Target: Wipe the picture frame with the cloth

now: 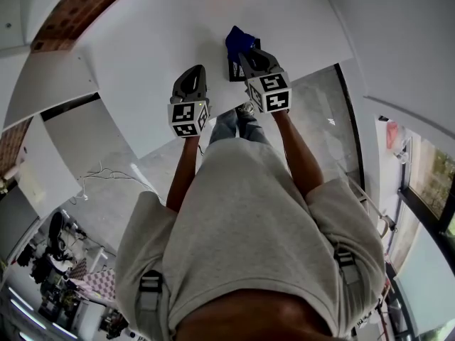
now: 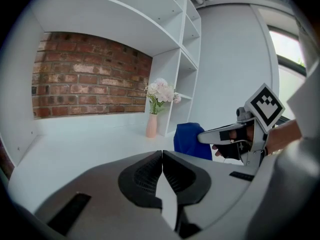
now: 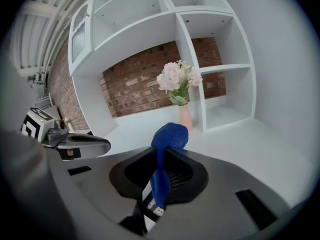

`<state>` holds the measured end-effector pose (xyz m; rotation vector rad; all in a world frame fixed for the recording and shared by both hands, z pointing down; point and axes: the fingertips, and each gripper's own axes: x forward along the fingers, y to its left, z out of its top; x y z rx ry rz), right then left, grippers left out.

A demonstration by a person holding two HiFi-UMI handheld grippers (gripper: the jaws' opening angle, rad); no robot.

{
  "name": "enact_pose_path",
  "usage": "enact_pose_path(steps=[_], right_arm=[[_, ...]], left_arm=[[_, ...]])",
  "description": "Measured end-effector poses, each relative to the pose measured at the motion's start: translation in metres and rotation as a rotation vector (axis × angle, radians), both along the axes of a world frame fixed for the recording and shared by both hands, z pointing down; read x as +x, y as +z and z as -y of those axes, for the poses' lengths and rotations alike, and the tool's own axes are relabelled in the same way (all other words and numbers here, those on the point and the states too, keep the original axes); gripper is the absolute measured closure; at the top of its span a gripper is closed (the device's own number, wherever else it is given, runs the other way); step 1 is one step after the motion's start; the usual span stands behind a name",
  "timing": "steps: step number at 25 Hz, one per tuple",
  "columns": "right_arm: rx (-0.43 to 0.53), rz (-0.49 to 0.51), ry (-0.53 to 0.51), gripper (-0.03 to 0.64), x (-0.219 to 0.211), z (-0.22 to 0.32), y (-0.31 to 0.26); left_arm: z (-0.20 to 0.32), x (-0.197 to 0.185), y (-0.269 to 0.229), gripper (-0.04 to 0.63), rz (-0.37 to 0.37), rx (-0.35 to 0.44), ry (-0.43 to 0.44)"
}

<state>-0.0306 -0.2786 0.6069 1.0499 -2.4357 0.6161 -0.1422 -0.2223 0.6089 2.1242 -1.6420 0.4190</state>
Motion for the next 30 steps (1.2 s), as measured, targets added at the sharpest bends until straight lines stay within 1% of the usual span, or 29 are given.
enact_pose_path(steps=[5,10,15,19,30], right_arm=[[-0.027,0.027,-0.070,0.557,-0.035,-0.015,0.003],[-0.090,0.020,-0.085,0.557,-0.045,-0.023,0.028],[-0.177,-0.039,-0.067,0.557,-0.030,-0.025,0.064],[-0.224,-0.084,-0.041,0.557,-0.013,-0.022,0.082],[-0.270,-0.148,0.039,0.557,0.034,-0.010,0.096]], left_arm=[[-0.005,-0.014,0.000,0.577,0.006,-0.003,-0.027],[-0.008,-0.023,0.001,0.577,0.008,-0.005,-0.045],[-0.008,-0.026,0.001,0.577,0.007,-0.008,-0.046],[-0.007,-0.026,0.001,0.577,0.007,-0.008,-0.040],[0.000,-0.016,0.001,0.577,0.005,-0.006,-0.011]])
